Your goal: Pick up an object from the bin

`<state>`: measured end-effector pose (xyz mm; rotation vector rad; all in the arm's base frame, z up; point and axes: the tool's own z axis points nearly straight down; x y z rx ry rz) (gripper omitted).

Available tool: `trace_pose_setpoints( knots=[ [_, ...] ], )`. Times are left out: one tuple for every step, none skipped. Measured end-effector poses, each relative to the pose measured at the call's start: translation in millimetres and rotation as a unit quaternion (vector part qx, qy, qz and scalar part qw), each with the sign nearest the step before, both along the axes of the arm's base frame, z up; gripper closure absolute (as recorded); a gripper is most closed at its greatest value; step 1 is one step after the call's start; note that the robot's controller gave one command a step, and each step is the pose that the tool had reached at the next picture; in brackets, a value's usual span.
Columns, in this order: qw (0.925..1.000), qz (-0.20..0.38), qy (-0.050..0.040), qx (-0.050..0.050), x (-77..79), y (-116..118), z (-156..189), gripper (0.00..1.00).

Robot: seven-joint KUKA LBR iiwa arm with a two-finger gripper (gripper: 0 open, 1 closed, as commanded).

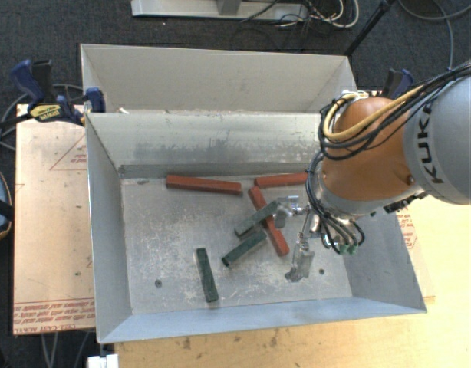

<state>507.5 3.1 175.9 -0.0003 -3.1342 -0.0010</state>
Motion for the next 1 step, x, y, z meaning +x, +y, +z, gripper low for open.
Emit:
trace_pose_setpoints(
  knots=[
    [1.0, -0.005, -0.0078, 0.002, 42.5, 21.6, -106.6, 0.0]
  ],
)
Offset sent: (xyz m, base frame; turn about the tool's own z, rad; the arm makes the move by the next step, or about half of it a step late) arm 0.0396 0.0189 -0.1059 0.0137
